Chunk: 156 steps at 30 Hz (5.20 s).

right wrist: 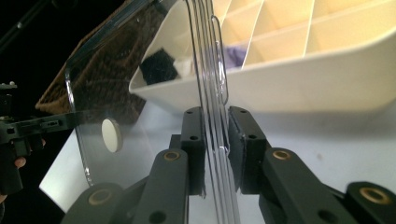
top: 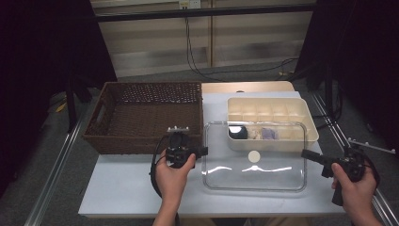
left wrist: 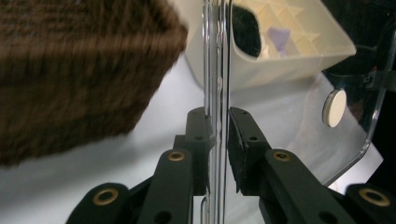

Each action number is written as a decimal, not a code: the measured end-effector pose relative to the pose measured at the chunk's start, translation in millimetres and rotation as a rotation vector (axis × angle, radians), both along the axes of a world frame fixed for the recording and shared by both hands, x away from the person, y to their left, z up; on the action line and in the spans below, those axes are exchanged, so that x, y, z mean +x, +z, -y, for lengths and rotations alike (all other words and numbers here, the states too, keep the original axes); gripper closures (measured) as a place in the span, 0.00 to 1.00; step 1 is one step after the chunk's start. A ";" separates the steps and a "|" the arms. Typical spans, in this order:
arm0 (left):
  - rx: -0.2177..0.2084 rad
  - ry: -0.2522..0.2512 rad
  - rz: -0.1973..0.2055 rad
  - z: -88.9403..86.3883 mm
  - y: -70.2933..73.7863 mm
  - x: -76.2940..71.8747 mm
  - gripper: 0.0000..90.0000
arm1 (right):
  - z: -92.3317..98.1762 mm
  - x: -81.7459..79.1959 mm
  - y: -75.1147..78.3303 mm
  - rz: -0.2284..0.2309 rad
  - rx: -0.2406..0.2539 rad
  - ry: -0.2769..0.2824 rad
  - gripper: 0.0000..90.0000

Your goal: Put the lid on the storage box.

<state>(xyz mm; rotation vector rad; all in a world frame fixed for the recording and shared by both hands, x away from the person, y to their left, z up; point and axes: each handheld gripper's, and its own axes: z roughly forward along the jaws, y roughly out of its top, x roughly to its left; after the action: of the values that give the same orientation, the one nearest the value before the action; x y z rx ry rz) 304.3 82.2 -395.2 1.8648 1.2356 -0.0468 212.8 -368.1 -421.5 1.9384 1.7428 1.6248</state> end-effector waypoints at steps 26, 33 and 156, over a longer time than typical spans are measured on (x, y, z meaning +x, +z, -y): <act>0.010 -0.017 -0.014 45.6 26.2 67.8 0.87 | 37.3 55.4 25.8 0.009 -0.002 -0.095 0.85; 0.016 -0.015 -0.020 55.5 33.2 84.8 0.87 | 44.0 70.9 29.0 0.005 0.003 -0.119 0.85; 0.070 -0.174 0.075 65.5 24.4 69.9 0.07 | 1.6 91.0 30.7 0.094 -0.335 0.110 0.22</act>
<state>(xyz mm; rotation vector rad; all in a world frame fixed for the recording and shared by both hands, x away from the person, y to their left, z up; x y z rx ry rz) 374.2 16.7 -370.7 2.0125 1.0336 -0.0286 303.8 -369.7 -390.8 1.6174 1.9632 1.3217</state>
